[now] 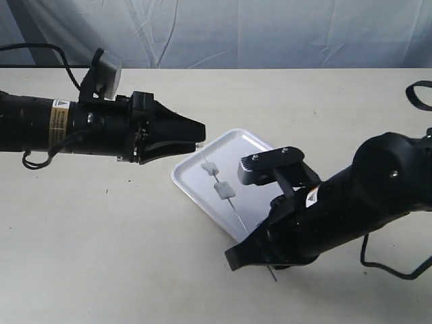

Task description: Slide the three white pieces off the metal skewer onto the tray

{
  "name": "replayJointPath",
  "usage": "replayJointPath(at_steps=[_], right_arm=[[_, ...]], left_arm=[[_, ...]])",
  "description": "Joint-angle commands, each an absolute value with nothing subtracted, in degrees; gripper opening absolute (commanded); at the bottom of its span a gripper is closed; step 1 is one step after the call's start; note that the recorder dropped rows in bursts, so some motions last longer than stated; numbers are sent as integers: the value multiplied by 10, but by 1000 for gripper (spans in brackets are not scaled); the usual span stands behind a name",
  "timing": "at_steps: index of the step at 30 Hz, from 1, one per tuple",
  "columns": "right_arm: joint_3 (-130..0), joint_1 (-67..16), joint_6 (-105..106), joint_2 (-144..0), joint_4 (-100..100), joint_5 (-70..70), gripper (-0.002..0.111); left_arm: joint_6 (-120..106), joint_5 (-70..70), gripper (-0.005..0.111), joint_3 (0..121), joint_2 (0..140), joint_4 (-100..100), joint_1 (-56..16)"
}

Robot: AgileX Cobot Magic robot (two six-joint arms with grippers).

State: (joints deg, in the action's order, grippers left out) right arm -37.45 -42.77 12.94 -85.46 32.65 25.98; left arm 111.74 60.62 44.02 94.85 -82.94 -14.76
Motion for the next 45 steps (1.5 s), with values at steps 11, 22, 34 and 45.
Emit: replayJointPath(at_steps=[11,22,34,45], right_arm=[[-310,-291,273,-702,426,346,-1],[-282,-291,289,-676,457,324,-1],[-282,-291,304,-676,470,322,-1],[-282,-291,304,-676,476,326,-1]], left_arm=[[1042,597,52,443,982,-699,-185],[1033,623,50,474,1027,-617,-192],[1045,580,48,510,1067,-598,-235],[1043,570,38,510,1067,-578,-235]])
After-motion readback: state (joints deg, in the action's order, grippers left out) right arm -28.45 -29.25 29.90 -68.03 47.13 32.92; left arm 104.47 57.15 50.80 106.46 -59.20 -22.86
